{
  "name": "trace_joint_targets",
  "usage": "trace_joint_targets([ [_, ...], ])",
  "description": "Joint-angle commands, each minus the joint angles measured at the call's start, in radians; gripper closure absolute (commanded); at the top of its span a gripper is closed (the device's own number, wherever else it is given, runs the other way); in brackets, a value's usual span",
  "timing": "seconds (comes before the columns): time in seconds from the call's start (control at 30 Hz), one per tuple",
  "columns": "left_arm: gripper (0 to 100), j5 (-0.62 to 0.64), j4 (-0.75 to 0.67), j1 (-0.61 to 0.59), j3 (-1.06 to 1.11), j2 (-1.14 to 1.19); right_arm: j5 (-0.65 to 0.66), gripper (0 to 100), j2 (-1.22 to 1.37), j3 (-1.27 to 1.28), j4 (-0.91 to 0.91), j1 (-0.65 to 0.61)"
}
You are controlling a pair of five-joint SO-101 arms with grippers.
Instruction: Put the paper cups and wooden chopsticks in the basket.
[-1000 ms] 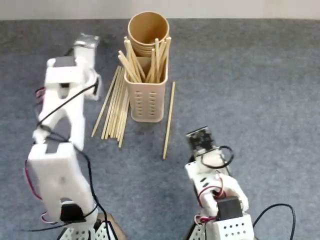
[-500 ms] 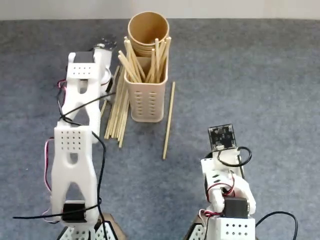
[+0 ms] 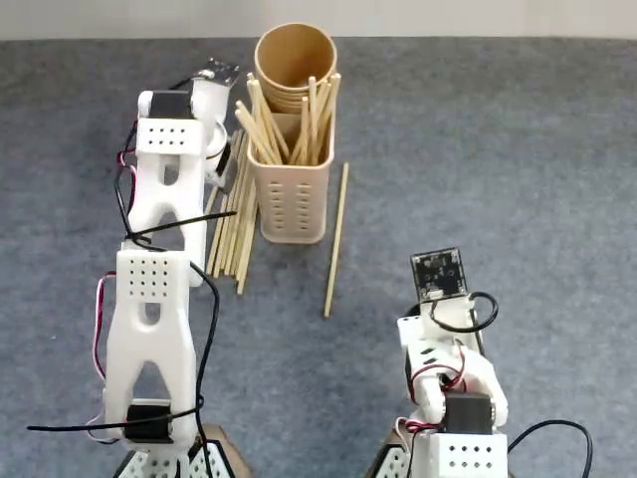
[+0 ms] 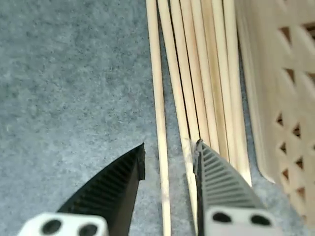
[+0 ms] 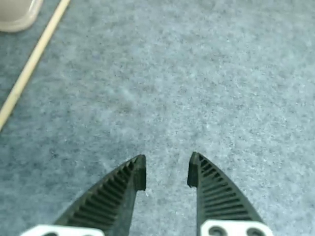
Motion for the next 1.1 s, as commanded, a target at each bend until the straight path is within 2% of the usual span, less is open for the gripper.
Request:
trace_joint_targets([
  [0.0,81,0.006,0.002,0.039,0.021,-0.010,-0.005,85.0,-0.012,-0.001,-0.021,-0.021],
  [0.3,81,0.002,-0.068,-0.019,0.131,-0.010,-0.005,85.0,-0.012,0.001,-0.021,-0.021],
  [0.5,81,-0.002,-0.069,-0.070,0.130,-0.018,-0.005,85.0,-0.012,0.001,-0.021,-0.021],
  [0.83,81,-0.003,-0.086,-0.053,0.139,-0.007,-0.005,85.0,-0.012,0.001,-0.021,-0.022],
  [1.07,85,-0.003,-0.120,-0.051,0.130,0.136,-0.005,85.0,-0.012,0.001,-0.021,-0.022],
])
